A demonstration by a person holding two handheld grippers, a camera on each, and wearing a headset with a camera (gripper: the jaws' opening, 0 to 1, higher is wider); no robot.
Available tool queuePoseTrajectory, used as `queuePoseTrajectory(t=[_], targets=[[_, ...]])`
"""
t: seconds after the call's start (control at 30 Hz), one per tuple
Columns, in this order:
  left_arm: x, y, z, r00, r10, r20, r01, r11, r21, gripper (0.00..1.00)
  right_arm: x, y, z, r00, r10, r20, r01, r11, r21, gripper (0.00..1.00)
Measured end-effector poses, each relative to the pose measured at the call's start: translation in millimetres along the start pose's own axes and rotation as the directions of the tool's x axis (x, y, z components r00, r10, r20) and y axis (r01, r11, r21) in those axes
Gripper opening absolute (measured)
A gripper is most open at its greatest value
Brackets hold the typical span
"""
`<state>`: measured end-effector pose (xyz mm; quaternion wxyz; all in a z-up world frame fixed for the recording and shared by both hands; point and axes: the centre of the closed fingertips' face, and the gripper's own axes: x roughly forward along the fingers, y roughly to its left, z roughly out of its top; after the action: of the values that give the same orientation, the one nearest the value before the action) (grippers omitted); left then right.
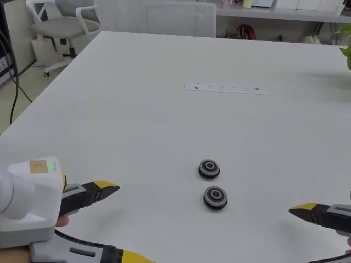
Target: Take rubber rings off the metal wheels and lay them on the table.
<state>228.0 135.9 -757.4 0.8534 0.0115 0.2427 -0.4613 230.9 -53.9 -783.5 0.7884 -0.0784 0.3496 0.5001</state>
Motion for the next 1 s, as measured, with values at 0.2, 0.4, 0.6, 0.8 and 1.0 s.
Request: queuePoseTrajectory(t=[0.2,0.4,0.6,0.8,1.0], targets=[[-0.2,-0.5,0.8,1.0000,-0.001,0.005,0.001,1.000,-0.007,1.00,0.0,-0.1,1.4,1.0000,0.000,0.009,-0.001,1.000,0.008,0.98],[0.9,-3.4,0.1,0.9999,-0.016,-0.001,0.016,1.000,-0.006,1.00,-1.9,-1.5,4.9,0.9995,-0.009,0.031,0.008,1.000,0.014,0.98],[-0.6,-2.4,3.1,0.9999,-0.012,0.011,0.012,1.000,-0.010,1.00,-6.9,-6.0,11.7,0.9969,-0.033,0.071,0.030,0.999,0.040,0.97],[-7.6,-1.8,7.9,1.0000,0.000,0.010,0.000,1.000,-0.004,1.00,-13.1,-11.3,19.7,0.9920,-0.061,0.111,0.055,0.997,0.056,0.96],[-18.2,-0.2,17.9,0.9996,0.019,0.019,-0.019,1.000,0.006,1.00,-19.8,-8.8,23.2,0.9930,-0.058,0.103,0.055,0.998,0.029,0.96]])
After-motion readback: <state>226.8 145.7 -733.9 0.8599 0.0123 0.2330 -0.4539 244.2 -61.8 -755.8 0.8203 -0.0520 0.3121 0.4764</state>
